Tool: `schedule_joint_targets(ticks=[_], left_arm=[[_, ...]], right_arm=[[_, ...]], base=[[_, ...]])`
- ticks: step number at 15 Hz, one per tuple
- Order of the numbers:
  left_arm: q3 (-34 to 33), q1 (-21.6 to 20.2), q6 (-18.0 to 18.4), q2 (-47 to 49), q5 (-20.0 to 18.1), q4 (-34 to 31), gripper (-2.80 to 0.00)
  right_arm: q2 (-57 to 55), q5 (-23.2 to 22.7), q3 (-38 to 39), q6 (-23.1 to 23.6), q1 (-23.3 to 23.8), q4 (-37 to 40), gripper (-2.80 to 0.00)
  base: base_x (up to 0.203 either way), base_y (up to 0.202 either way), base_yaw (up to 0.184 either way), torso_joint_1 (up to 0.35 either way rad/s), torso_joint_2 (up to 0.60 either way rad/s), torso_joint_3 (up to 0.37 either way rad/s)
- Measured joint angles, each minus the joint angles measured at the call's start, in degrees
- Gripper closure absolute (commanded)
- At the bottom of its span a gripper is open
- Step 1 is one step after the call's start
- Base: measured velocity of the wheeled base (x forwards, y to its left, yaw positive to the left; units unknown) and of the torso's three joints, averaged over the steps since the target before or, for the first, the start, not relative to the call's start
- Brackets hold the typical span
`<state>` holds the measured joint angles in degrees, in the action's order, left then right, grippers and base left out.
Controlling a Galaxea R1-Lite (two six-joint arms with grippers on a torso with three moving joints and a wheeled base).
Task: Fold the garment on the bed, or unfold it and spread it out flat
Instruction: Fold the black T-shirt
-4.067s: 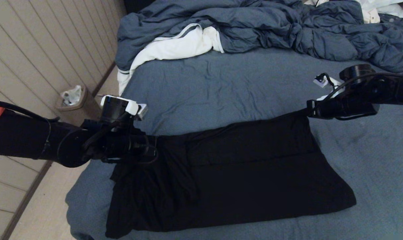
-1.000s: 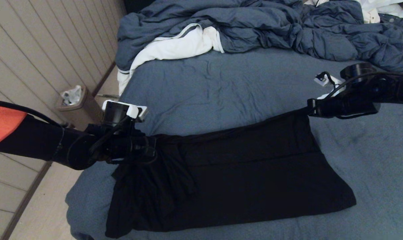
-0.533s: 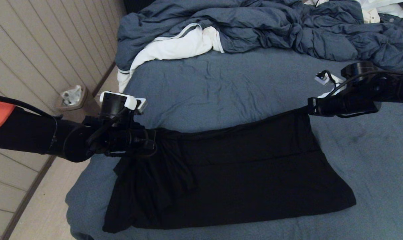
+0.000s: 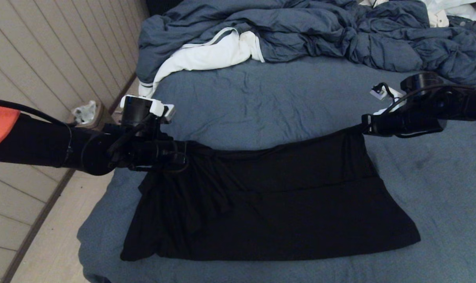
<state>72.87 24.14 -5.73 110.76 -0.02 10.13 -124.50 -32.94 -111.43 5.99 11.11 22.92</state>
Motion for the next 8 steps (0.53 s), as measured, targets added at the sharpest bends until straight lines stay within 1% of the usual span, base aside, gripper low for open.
schedule_joint_targets(ticks=[4,8], left_arm=[[5.62,-0.95,0.07,1.9,0.04,-2.53,0.0],[10.82,-1.9,0.3,3.35,0.11,-4.94,0.0]], right_arm=[[-0.17,0.33,-0.3,-2.34,-0.48,-4.97,0.0],[-0.09,2.56,-0.44,-3.38,-1.44,-9.84,0.0]], base=[[0.0,0.0,0.0,0.0,0.0,0.0],[0.0,0.0,0.0,0.0,0.0,0.0]])
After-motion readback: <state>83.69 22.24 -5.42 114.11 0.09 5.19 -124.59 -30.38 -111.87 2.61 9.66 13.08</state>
